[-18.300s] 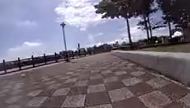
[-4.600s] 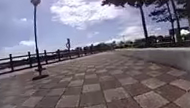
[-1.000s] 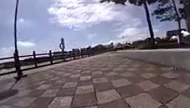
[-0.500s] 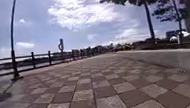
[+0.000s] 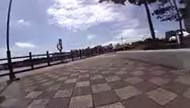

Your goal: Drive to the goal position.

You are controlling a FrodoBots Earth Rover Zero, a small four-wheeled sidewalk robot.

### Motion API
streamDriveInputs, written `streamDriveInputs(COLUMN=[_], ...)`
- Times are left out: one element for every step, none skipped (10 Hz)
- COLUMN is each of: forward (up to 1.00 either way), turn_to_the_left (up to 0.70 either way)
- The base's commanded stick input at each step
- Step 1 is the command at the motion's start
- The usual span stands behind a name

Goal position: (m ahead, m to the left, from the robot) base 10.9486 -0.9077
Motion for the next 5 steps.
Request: streamDriveInputs(forward=[0.45,0.45,0.45,0.45,0.45], turn_to_the_left=[0.0,0.0,0.0,0.0,0.0])
